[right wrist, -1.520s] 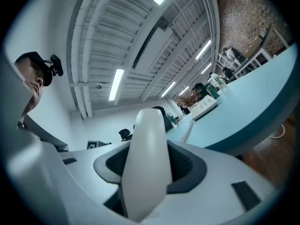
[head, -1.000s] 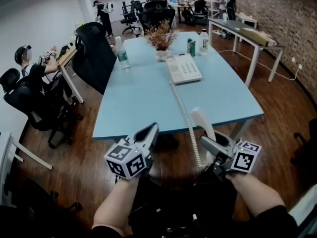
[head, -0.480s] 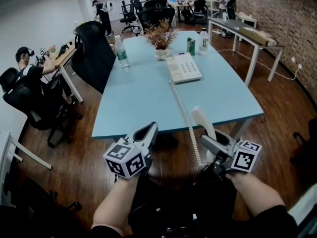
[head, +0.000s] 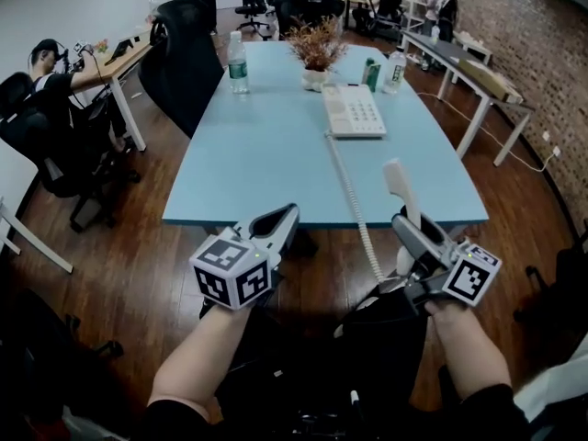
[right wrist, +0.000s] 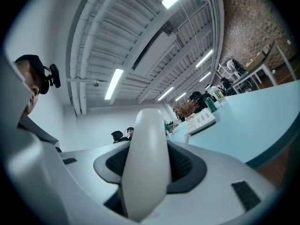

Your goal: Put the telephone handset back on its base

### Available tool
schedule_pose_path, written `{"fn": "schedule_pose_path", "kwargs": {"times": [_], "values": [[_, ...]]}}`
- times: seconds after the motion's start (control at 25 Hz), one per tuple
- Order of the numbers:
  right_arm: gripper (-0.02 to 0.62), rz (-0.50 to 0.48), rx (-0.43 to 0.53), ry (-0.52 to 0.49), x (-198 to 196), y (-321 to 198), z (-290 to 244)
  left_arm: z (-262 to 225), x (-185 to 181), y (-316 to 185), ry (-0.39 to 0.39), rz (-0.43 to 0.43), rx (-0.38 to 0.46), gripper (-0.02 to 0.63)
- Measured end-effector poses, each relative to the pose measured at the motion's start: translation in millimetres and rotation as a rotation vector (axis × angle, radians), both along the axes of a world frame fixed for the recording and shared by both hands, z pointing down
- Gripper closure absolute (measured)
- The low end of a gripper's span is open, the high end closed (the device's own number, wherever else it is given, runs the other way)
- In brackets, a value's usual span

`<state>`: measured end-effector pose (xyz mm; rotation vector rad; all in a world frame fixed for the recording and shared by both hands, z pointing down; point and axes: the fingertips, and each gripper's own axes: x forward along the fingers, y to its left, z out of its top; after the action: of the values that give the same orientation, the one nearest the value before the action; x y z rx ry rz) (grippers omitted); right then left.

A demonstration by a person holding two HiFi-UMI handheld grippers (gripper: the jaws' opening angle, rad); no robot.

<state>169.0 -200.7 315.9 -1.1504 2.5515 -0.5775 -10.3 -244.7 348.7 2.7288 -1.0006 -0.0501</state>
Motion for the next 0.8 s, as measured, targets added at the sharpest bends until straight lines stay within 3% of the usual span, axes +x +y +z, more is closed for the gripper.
{"fn": "schedule_pose_path", "kwargs": {"times": [0.16, 0.32, 0.4, 0.52, 0.8], "values": [[0.368, -0.025, -0.001, 0.064, -7.5, -31.2, -27.2, 0.7, -0.9, -2.6, 0.007, -0.007, -0.003, 0.609], [0.368, -0.053, -0.022, 0.128, -20.5, -93.8, -54.0, 2.3, 0.0, -2.6, 0.005, -0.003, -0.005, 0.609], [0.368, 0.008, -0.104, 0.153, -16.5, -142.8, -48.1, 4.9, 0.7, -4.4, 0.006, -0.004, -0.012, 0.609], [0.368, 0.131, -0.215, 0.280, -4.3, -221.3, -22.9, 9.7, -0.7, -5.8, 0.007, -0.009, -0.026, 0.609], [0.368, 0.309, -0.324, 0.540, -2.2, -332.8, 15.4, 2.4, -4.3, -4.6, 0.028, -0.006, -0.022, 0.609]]}}
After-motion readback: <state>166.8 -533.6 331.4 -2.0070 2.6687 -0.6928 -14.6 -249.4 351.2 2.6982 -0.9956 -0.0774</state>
